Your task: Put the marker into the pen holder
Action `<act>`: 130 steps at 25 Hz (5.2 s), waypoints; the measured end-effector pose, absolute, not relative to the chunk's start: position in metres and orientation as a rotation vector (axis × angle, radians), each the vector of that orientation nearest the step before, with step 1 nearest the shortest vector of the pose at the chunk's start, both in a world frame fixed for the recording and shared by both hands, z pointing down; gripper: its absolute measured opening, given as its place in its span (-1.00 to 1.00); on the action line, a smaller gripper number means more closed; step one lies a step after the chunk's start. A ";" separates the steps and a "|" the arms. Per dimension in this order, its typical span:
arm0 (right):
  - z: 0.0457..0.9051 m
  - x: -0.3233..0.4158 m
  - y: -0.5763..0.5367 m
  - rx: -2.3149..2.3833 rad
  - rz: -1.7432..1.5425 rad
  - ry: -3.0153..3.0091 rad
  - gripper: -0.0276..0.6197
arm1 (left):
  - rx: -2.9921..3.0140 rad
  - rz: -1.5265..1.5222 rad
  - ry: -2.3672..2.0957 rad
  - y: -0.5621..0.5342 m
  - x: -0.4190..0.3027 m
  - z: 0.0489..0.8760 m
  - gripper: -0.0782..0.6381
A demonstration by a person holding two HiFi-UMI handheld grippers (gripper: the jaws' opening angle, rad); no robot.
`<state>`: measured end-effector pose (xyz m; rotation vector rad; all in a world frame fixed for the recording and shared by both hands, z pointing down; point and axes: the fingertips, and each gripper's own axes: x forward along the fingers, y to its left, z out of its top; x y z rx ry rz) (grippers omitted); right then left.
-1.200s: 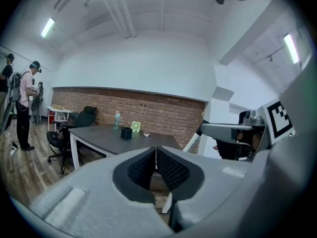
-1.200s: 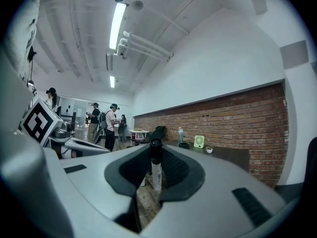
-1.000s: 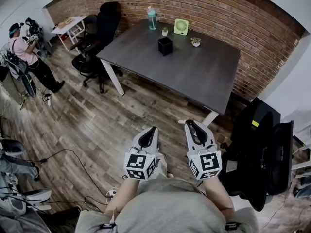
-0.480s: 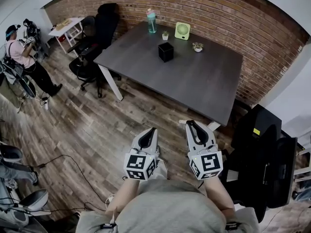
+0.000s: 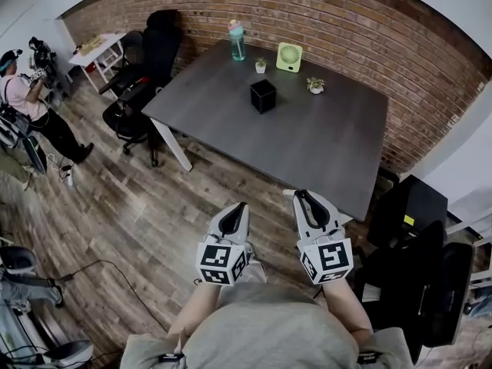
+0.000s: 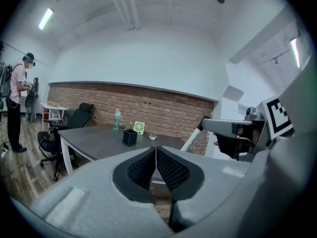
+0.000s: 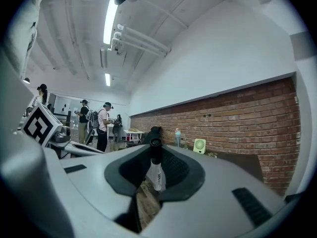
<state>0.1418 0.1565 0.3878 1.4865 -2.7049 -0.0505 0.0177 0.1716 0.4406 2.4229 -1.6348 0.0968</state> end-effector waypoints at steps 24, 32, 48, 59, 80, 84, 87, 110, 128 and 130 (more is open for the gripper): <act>0.376 0.068 0.001 1.569 -0.079 -2.653 -0.71 | 2.489 0.108 -1.526 0.007 -0.051 0.434 -0.72; 0.377 0.052 -0.035 1.583 -0.078 -2.636 -0.71 | 2.497 0.104 -1.503 -0.028 -0.066 0.437 -0.72; 0.376 0.033 -0.074 1.582 -0.095 -2.639 -0.71 | 2.469 0.101 -1.528 -0.062 -0.091 0.442 -0.72; 0.376 0.029 -0.112 1.569 -0.114 -2.648 -0.71 | 2.427 0.094 -1.583 -0.089 -0.109 0.448 -0.72; 0.386 0.030 -0.243 1.632 -0.142 -2.546 -0.71 | 2.428 0.148 -1.526 -0.187 -0.127 0.457 -0.72; 0.392 0.026 -0.266 1.626 -0.136 -2.537 -0.71 | 2.427 0.161 -1.514 -0.201 -0.128 0.460 -0.72; 0.398 0.025 -0.282 1.621 -0.122 -2.530 -0.71 | 2.428 0.172 -1.509 -0.211 -0.128 0.461 -0.72; 0.470 0.030 -0.357 1.573 0.037 -2.421 -0.71 | 2.390 0.198 -1.511 -0.267 -0.127 0.471 -0.72; 0.523 0.027 -0.370 1.489 0.123 -2.358 -0.71 | 2.381 0.218 -1.500 -0.279 -0.115 0.478 -0.72; 0.529 0.025 -0.370 1.479 0.133 -2.351 -0.71 | 2.380 0.221 -1.500 -0.278 -0.116 0.478 -0.72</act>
